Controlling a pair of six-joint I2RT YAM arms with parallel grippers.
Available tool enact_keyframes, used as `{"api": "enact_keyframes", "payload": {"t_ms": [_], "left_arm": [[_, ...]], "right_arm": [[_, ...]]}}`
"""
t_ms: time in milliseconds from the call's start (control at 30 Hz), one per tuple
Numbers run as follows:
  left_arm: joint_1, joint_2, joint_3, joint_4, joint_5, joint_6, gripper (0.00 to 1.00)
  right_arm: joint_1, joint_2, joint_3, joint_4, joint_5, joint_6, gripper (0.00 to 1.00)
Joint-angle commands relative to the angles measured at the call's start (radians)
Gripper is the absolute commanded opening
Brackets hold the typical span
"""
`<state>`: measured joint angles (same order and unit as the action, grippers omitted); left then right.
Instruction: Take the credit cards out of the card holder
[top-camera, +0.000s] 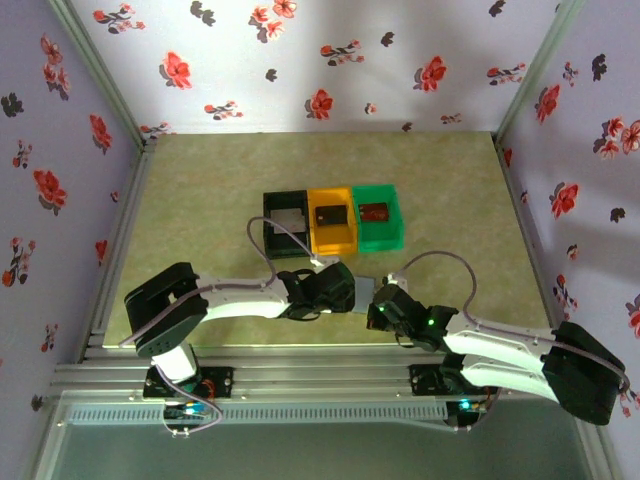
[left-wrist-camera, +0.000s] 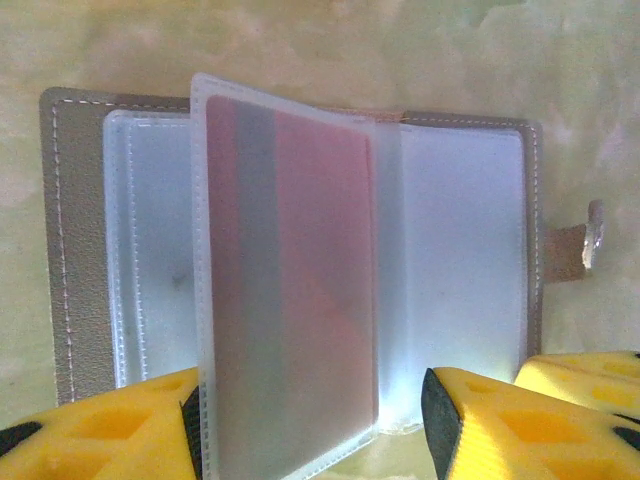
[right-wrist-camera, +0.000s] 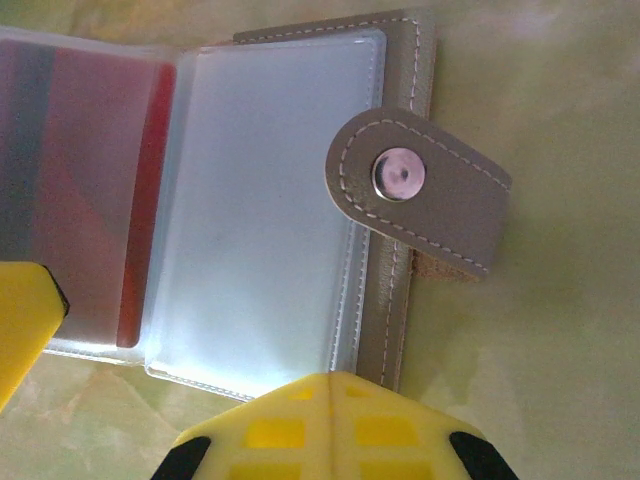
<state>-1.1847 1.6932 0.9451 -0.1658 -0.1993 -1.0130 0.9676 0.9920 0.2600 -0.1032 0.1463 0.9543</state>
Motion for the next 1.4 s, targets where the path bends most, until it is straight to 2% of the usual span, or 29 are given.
{"api": "enact_keyframes", "payload": {"t_ms": [0, 367, 533, 800, 1033, 1367], "left_arm": [[-0.009, -0.023, 0.033, 0.003, -0.017, 0.019, 0.58], [-0.010, -0.011, 0.077, 0.050, 0.025, 0.016, 0.58], [-0.013, 0.023, 0.100, 0.082, 0.056, 0.008, 0.58], [-0.016, 0.067, 0.133, 0.109, 0.085, 0.004, 0.59], [0.001, 0.034, 0.120, 0.102, 0.076, 0.019, 0.60], [0.039, -0.045, 0.055, 0.103, 0.080, 0.045, 0.62]], "right_arm": [[0.000, -0.009, -0.015, -0.032, 0.013, 0.017, 0.01], [0.000, -0.078, -0.031, -0.045, 0.023, 0.015, 0.01], [0.001, -0.159, -0.043, -0.073, 0.029, 0.017, 0.01], [0.000, -0.342, -0.052, -0.214, 0.076, 0.018, 0.04], [-0.004, -0.451, -0.063, -0.286, 0.086, 0.026, 0.04], [-0.007, -0.449, -0.065, -0.242, 0.056, 0.023, 0.05]]}}
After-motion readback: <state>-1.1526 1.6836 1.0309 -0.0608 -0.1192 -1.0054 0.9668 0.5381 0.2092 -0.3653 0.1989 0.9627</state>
